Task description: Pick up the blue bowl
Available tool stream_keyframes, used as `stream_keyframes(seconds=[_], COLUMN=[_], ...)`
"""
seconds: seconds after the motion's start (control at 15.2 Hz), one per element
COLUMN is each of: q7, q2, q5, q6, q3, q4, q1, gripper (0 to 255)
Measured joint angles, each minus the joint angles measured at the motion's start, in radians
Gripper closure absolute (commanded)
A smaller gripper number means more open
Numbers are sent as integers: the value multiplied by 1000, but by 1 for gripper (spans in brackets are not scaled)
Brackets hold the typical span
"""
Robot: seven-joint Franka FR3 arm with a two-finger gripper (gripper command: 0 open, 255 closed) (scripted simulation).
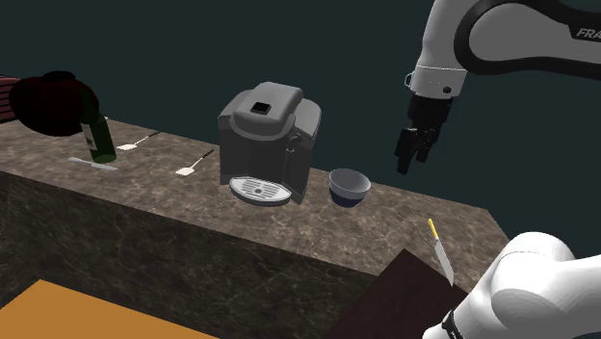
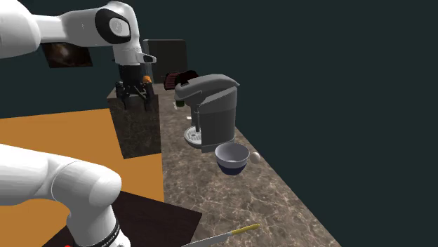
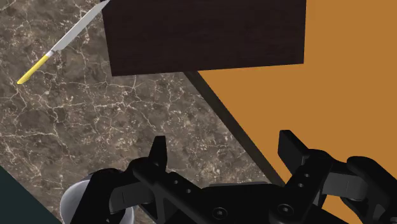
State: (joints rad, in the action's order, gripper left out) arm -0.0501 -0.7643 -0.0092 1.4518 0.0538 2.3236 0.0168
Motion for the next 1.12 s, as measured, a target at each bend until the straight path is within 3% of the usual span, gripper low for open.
stream_keyframes(seconds=[0.2,1.12], q7=[11,105], q2=[15,341], q5=[-12,-147], q6=[38,516], q3=[-7,-91], q4=[20,119], q1=[4,63], gripper=[0,0])
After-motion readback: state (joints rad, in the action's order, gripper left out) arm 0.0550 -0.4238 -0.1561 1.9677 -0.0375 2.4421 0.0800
